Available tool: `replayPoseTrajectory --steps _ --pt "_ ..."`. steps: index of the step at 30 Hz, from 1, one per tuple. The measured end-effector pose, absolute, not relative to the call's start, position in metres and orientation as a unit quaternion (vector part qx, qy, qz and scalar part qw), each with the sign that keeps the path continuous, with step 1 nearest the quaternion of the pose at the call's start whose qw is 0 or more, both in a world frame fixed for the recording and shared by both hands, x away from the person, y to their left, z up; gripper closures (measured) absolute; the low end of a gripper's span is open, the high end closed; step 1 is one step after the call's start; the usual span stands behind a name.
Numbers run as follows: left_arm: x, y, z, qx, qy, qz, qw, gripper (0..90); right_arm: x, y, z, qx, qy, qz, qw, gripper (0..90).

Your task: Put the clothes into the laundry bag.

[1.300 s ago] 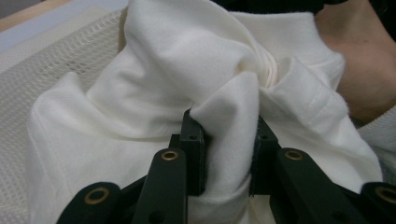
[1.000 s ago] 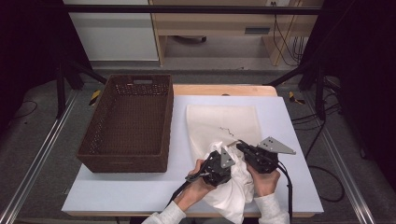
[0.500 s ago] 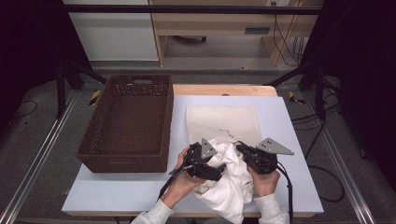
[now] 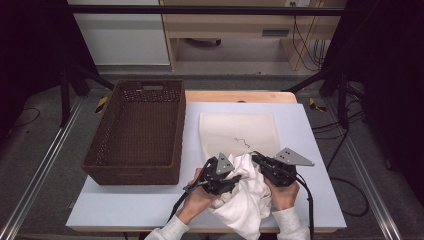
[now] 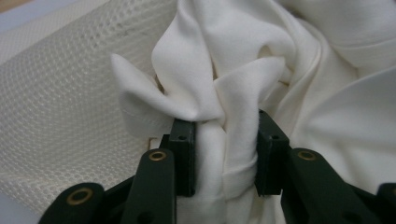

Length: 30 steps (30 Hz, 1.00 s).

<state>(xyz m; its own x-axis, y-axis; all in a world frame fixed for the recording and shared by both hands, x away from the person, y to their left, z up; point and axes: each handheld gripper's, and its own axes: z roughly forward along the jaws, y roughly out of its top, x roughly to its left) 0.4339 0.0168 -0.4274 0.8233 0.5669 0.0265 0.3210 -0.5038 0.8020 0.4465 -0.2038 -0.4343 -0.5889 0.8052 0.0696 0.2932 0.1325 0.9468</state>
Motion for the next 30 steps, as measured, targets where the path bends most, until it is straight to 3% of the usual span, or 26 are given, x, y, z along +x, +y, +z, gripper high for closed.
replayPoseTrajectory --steps 6,10,16,20,22,24,27,30 --pt "0.417 0.006 -0.418 0.854 0.221 0.137 0.450 68.0 0.445 -0.205 -0.432 0.391 0.703 0.542 0.243 87.1" --pt "0.421 -0.008 -0.422 0.857 0.229 0.123 0.446 68.3 0.445 -0.203 -0.432 0.395 0.700 0.541 0.246 87.2" --pt "0.447 -0.028 -0.442 0.885 0.260 0.158 0.353 67.2 0.445 -0.204 -0.432 0.393 0.696 0.549 0.243 87.2" --pt "0.459 -0.023 -0.447 0.881 0.277 0.133 0.360 65.4 0.444 -0.201 -0.430 0.388 0.701 0.544 0.248 87.2" --pt "0.453 -0.021 -0.444 0.878 0.270 0.159 0.363 61.5 0.445 -0.203 -0.431 0.392 0.704 0.542 0.241 87.2" --pt "0.447 -0.017 -0.438 0.871 0.273 0.169 0.373 52.0 0.446 -0.205 -0.432 0.395 0.705 0.538 0.240 87.2" --pt "0.437 0.000 -0.426 0.861 0.272 0.156 0.401 36.7 0.445 -0.207 -0.432 0.395 0.707 0.534 0.244 87.2" --pt "0.423 0.019 -0.419 0.859 0.276 0.138 0.410 27.8 0.445 -0.208 -0.431 0.396 0.708 0.532 0.242 87.1"
